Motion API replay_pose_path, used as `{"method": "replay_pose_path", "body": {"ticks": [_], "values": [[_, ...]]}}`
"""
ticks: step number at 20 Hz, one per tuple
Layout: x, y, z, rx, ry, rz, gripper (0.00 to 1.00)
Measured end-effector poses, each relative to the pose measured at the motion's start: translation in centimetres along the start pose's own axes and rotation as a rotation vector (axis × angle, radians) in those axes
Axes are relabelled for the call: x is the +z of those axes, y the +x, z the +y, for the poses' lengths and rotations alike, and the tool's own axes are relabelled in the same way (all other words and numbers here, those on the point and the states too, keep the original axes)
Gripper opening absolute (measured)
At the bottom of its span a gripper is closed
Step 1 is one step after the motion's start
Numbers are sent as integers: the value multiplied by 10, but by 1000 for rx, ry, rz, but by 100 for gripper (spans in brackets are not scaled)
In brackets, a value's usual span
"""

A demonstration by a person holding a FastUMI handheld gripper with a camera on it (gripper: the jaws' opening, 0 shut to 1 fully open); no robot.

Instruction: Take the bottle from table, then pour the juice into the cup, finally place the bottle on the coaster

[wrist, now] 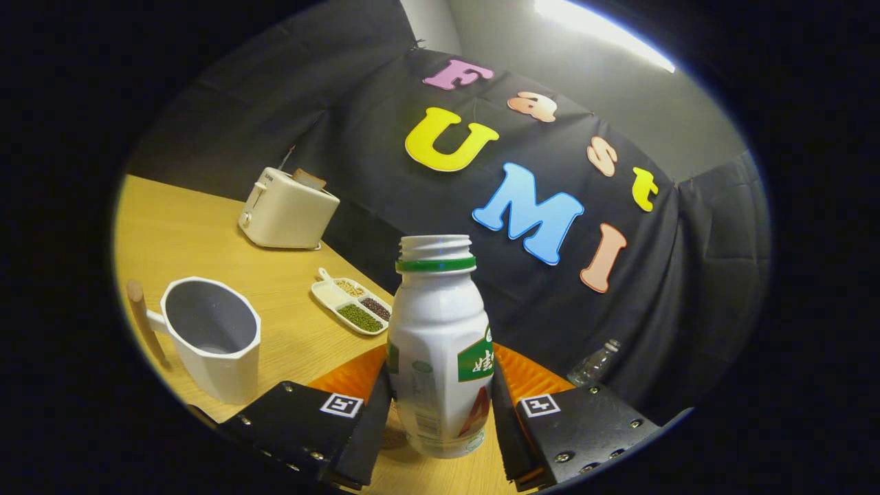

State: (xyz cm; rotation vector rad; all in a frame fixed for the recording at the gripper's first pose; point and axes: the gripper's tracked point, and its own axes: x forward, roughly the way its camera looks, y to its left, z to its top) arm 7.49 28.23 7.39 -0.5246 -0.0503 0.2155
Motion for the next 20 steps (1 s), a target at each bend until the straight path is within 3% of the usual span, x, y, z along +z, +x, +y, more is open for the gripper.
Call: {"method": "replay_pose_path", "body": {"ticks": [4, 13, 20], "values": [[1, 2, 5, 28, 116, -12, 69], [-11, 17, 13, 111, 507, -2, 68], [-30, 31, 17, 104, 551, 9, 68]]}}
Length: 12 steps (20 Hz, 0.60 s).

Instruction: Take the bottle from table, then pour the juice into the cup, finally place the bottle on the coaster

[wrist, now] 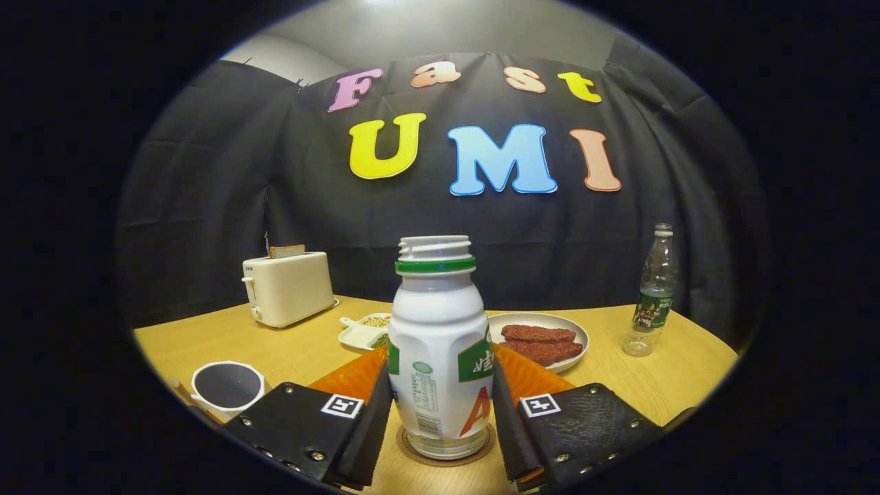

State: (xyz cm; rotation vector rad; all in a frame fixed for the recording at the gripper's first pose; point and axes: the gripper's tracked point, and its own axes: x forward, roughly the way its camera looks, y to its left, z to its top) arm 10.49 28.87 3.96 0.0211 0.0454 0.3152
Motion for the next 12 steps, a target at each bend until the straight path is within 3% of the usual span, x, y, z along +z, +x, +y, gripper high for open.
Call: {"method": "replay_pose_path", "body": {"ticks": [12], "values": [[-9, 9, -3, -10, 31, -17, 69]]}}
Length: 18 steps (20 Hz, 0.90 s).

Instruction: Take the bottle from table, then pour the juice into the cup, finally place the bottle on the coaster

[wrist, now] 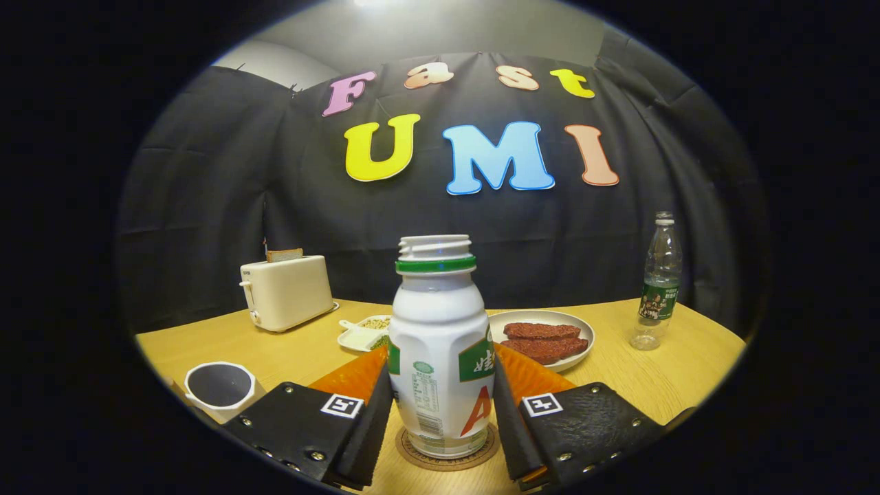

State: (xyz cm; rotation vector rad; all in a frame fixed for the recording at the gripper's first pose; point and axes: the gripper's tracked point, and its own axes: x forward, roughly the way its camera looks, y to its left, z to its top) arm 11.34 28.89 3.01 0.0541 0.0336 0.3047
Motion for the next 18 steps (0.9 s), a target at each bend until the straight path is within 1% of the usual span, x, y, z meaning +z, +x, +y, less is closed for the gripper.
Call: {"method": "replay_pose_path", "body": {"ticks": [2, 3, 4, 5, 6, 7, 9, 11, 13, 14, 16, 18], "values": [[1, 0, 1, 1, 0, -4, 71], [2, 1, 0, -3, -7, -6, 74], [3, -1, 1, -10, -16, -6, 80], [9, -5, 1, -16, -16, -12, 92], [17, -9, 2, -15, -9, -24, 93], [29, -13, 3, -22, -2, -41, 97], [59, -29, 9, -35, -10, -84, 97], [96, -47, 6, -82, -24, -103, 97], [143, -71, 9, -95, -6, -128, 97], [171, -83, 10, -97, 5, -161, 97], [225, -107, -2, -151, -30, -222, 97], [255, -125, -6, -183, -63, -246, 97]]}}
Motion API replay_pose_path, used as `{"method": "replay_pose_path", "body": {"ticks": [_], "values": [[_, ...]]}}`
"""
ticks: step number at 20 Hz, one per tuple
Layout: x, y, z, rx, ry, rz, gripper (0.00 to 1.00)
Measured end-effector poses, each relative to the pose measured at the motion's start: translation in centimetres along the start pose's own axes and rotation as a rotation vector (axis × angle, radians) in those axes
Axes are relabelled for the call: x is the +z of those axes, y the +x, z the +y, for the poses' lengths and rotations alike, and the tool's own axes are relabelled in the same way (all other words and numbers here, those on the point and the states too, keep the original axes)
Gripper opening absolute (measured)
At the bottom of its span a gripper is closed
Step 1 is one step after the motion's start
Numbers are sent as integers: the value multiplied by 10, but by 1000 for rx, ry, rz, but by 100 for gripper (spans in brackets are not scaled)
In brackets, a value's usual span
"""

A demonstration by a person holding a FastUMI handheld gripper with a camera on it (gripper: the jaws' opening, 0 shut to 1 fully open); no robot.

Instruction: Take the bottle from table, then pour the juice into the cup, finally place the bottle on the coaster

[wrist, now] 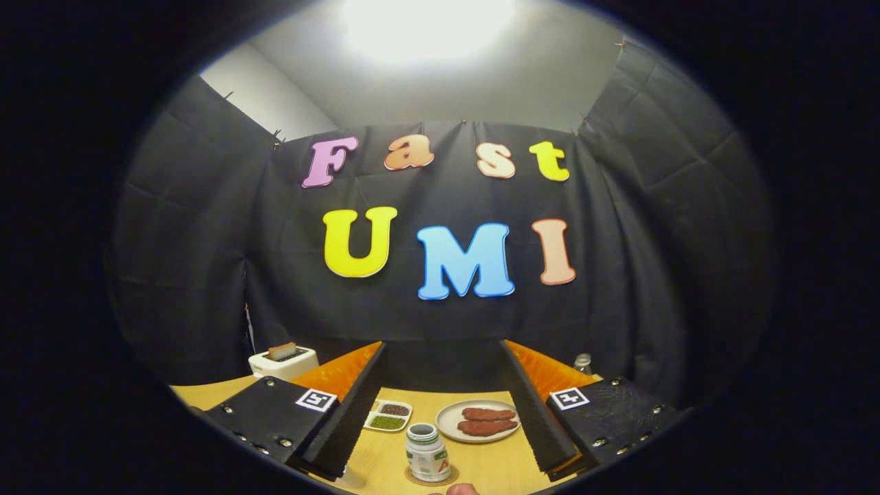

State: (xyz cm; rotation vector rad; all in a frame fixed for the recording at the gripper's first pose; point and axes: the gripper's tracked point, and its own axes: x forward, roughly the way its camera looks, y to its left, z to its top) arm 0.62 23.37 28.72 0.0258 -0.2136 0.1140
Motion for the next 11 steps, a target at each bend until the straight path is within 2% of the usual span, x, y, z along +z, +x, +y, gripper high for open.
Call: {"method": "replay_pose_path", "body": {"ticks": [4, 11], "values": [[22, -12, -8, -11, -22, 0, 97], [1, -20, -19, 3, -33, 52, 97]]}}
